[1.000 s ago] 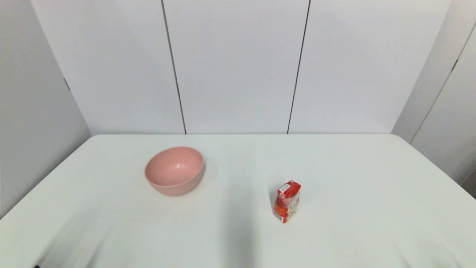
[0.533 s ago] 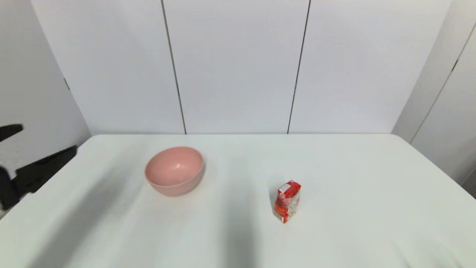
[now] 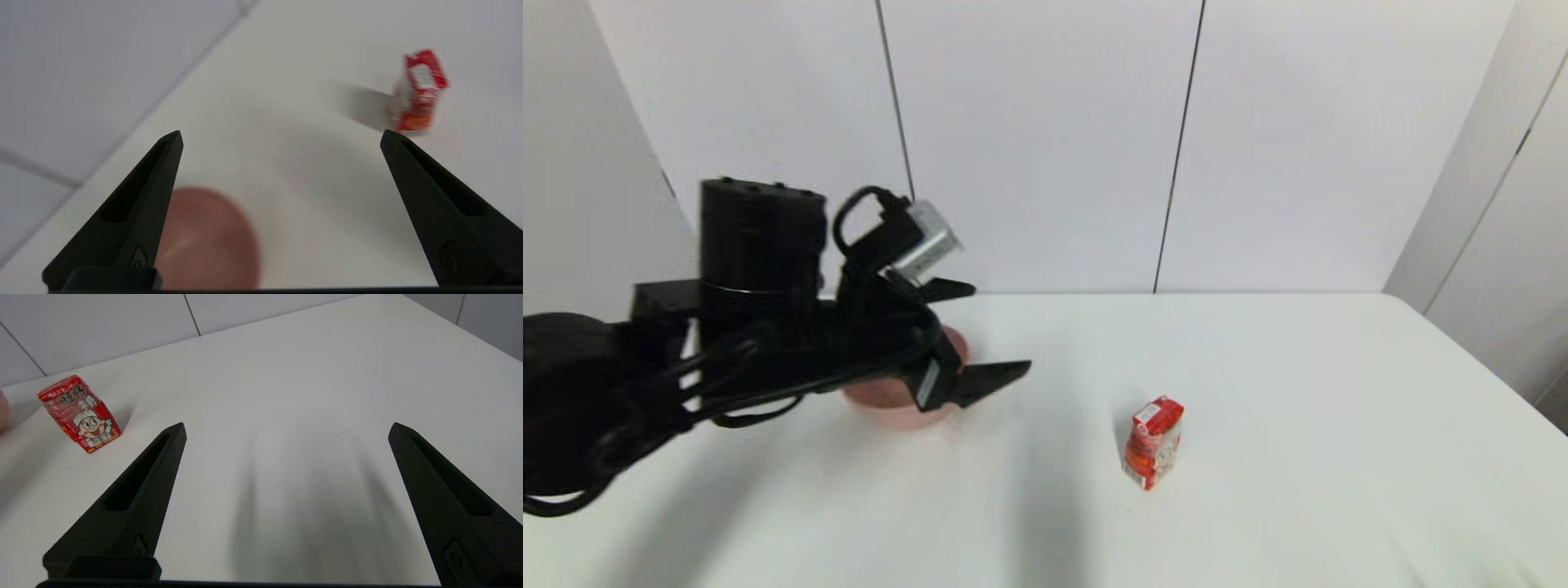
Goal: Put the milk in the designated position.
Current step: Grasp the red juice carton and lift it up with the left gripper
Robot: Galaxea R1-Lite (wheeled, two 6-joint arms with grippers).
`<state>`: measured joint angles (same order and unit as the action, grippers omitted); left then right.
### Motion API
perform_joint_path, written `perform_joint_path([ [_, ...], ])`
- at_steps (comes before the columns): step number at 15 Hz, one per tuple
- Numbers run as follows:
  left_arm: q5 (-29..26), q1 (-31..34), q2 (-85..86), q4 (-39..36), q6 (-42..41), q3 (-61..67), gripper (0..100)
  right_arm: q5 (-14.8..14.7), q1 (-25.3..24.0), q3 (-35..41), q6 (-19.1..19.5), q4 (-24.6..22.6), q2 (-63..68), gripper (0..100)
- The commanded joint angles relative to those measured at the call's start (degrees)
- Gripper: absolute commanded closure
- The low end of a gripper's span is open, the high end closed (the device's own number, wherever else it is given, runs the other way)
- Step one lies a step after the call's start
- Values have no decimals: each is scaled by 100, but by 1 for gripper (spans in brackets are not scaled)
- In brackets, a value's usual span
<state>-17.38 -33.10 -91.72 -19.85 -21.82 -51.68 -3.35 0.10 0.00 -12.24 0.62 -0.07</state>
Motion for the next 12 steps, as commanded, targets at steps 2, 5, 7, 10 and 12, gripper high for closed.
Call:
perform_joint_path([
  [2, -19, -628, -1383, -1012, 20, -79, 0, 1, -1, 0, -7, -1, 7, 0],
  [5, -28, -944, -1674, -1496, 565, -71, 0, 1, -1, 0, -7, -1, 7, 0],
  [7, -28, -1190, -1884, -1540, 793, -106, 0, 1, -1, 0, -7, -1, 7, 0],
  [10, -28, -1445, -2078, -1549, 881, -115, 0, 1, -1, 0, -7, -1, 7, 0],
  [12, -28, -1524, -2166, -1557, 881, -123, 0, -8, -1, 0, -7, -1, 7, 0],
])
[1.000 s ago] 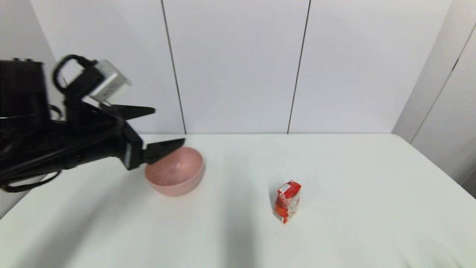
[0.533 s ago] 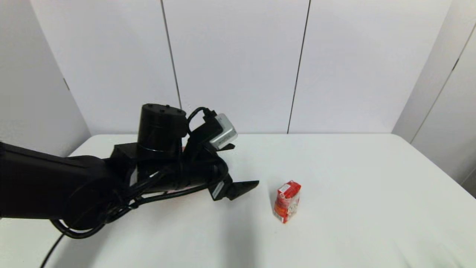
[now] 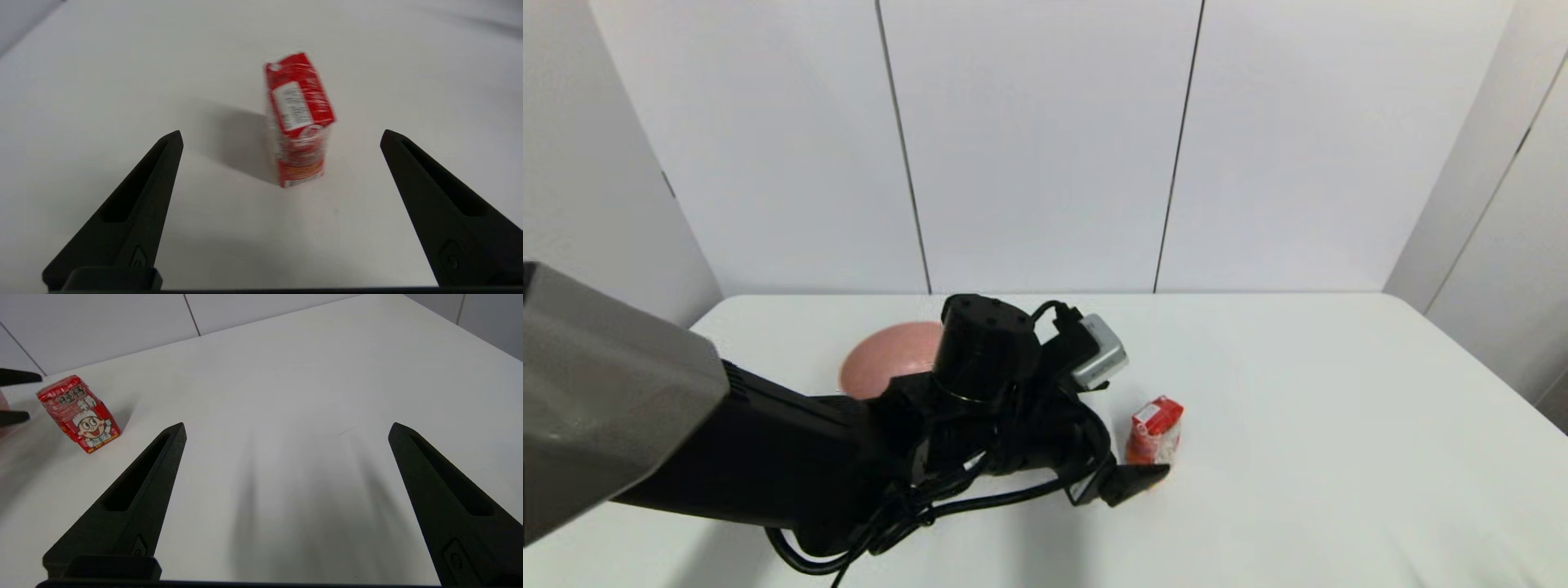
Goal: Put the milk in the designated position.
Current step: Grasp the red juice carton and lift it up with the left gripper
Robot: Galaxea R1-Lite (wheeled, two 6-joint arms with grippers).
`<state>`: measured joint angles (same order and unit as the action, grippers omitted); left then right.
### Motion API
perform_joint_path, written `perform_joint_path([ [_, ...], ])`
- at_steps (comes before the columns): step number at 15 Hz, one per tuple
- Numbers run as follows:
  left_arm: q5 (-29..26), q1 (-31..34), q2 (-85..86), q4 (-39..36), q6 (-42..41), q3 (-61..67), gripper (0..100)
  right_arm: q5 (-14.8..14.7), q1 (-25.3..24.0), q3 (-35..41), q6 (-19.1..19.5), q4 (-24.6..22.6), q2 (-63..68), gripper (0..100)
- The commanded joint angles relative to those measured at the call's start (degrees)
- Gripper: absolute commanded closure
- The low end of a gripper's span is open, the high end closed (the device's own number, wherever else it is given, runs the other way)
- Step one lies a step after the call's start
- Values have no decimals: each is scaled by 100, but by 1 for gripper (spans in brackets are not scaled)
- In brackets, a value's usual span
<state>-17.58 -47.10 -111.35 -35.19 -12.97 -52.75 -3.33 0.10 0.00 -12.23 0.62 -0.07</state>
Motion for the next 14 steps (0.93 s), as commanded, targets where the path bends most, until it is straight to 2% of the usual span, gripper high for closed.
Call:
perform_joint_path([
  [1, -9, -150, -273, -31, 5, -95, 0, -1, -1, 0, -8, -1, 7, 0],
  [12, -9, -159, -985, -5, 14, -869, 0, -1, -1, 0, -8, -1, 7, 0],
  [13, -9, -159, -1003, 4, 14, -904, 100, -1, -1, 0, -8, -1, 7, 0],
  [14, 0, -159, -1029, 4, 14, -904, 100, -1, -1, 0, -8, -1, 7, 0],
])
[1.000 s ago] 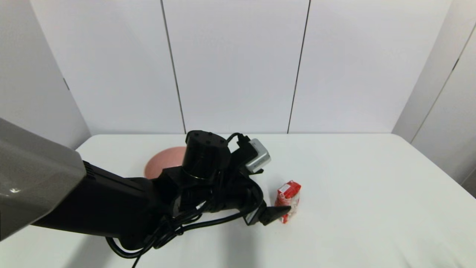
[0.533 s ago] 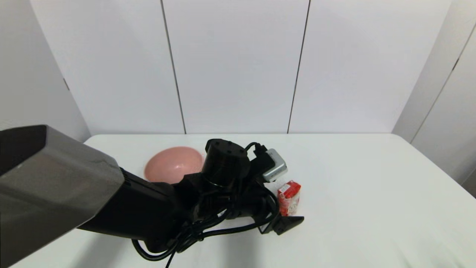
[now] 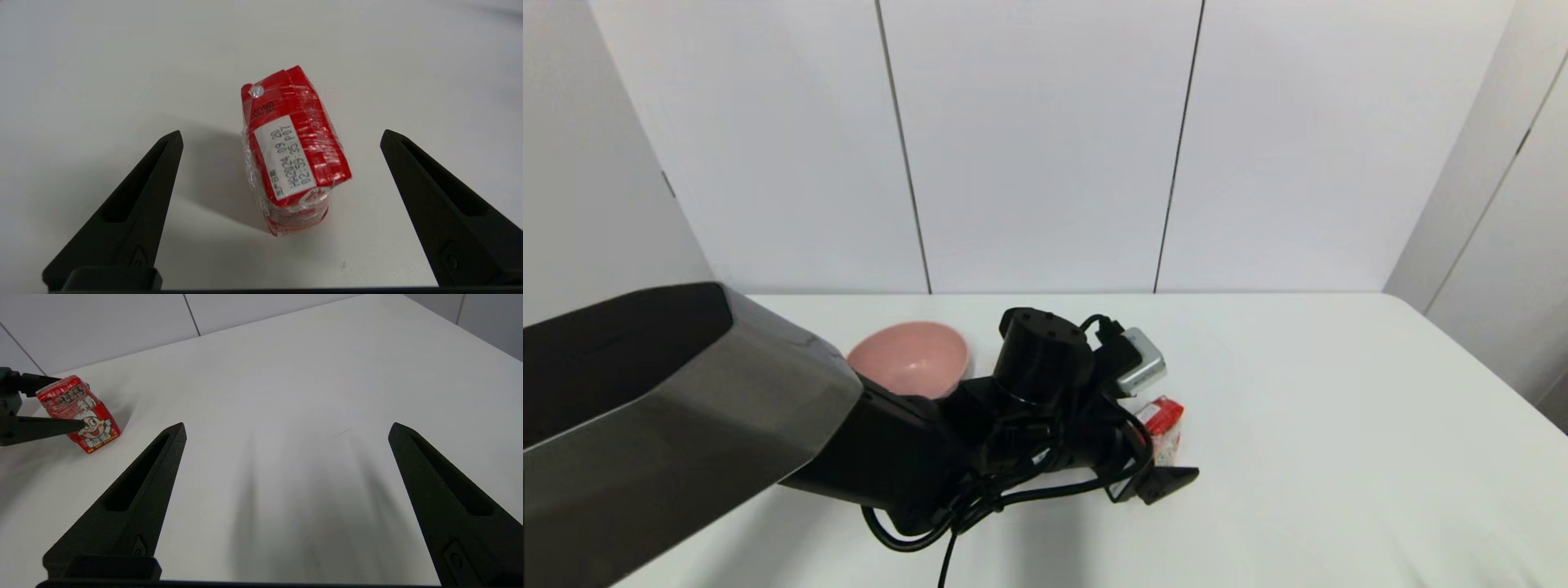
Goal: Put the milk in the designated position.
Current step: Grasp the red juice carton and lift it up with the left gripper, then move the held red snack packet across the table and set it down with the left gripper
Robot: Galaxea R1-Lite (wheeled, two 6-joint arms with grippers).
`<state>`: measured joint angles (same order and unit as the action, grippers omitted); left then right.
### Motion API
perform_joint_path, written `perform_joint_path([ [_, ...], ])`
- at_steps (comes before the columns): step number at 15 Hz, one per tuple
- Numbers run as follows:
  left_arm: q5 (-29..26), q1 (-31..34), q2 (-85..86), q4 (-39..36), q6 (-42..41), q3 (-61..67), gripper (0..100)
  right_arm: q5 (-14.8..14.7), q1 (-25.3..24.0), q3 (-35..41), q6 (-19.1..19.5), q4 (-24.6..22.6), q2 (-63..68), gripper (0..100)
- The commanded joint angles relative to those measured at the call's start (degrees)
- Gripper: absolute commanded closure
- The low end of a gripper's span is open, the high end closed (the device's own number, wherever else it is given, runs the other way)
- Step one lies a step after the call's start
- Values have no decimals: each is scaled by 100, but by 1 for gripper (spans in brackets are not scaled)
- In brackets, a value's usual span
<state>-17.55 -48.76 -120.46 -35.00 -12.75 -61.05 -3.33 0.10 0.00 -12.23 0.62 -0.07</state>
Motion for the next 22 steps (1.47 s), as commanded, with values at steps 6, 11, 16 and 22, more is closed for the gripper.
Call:
perform_joint_path([
  [6, -2, 7, -171, 2, 71, -91, 100, -1, -1, 0, -8, -1, 7, 0],
  [11, 6, 16, -4, 2, 159, -162, 100, -1, -1, 0, -8, -1, 7, 0],
  [16, 850, 341, 321, 81, 150, -1568, 100, -1, -1, 0, -8, -1, 7, 0],
  [22, 956, 2222, 541, -121, -755, -1972, 100, -1, -1, 0, -8, -1, 7, 0],
])
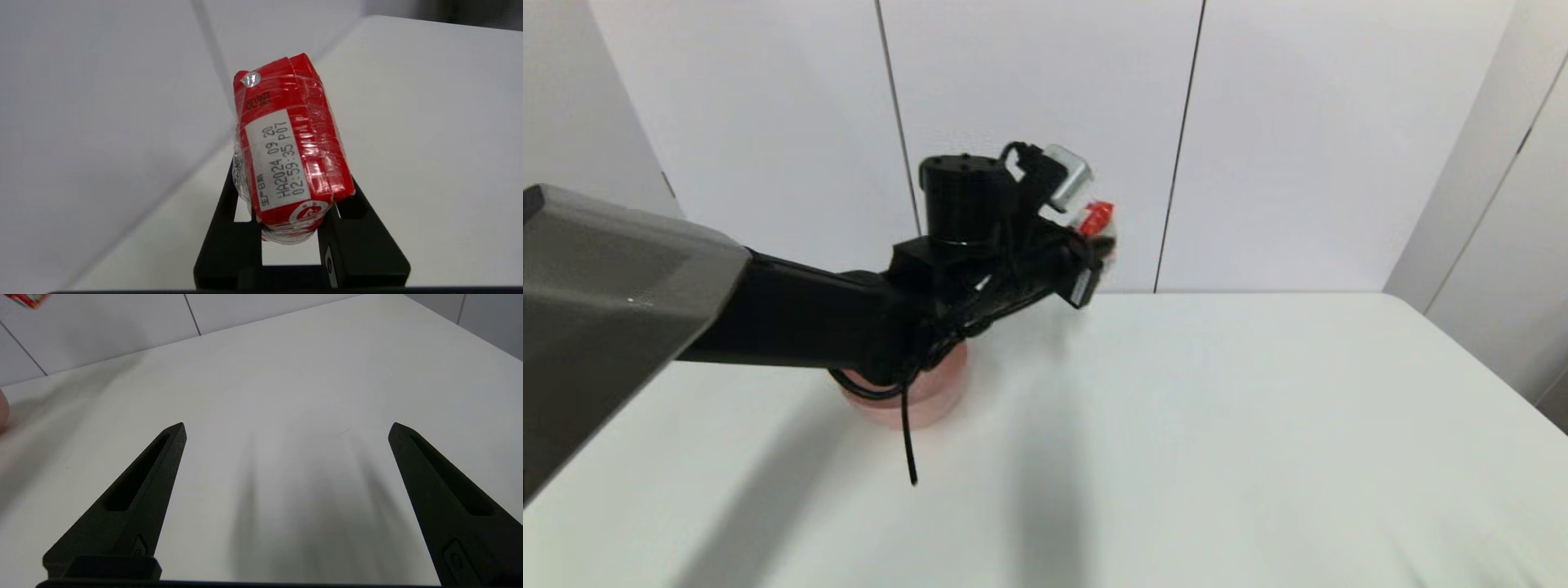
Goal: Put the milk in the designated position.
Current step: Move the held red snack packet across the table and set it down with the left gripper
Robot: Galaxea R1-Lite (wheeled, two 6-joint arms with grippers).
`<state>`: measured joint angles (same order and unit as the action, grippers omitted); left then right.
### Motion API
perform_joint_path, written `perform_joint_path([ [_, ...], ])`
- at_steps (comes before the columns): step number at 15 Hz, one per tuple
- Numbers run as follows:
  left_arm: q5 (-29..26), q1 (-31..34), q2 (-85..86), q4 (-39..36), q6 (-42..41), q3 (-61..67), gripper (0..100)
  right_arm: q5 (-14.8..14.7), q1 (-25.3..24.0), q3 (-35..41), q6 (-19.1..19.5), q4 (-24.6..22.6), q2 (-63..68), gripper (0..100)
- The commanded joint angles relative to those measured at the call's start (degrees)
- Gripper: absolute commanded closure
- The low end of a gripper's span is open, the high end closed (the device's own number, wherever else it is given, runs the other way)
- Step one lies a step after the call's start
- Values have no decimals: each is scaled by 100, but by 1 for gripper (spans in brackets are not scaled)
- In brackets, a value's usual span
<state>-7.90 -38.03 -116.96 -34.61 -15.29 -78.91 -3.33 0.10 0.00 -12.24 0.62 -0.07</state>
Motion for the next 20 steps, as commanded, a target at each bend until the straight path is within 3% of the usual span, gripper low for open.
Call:
perform_joint_path([
  [1, -63, 1466, 191, -178, -546, -221, 100, -1, -1, 0, -7, -1, 7, 0],
  [4, -634, 2221, 164, -143, -572, -213, 100, -1, -1, 0, -7, -1, 7, 0],
  [11, -3824, 2995, -539, 1053, -748, -397, 100, -10, -1, 0, -7, -1, 7, 0],
  [15, -3983, 3355, -1259, 2441, -2040, -1654, 100, -1, -1, 0, -7, -1, 7, 0],
  [20, -4053, 3663, -1998, 2978, -2312, -2717, 100, -1, -1, 0, -7, -1, 7, 0],
])
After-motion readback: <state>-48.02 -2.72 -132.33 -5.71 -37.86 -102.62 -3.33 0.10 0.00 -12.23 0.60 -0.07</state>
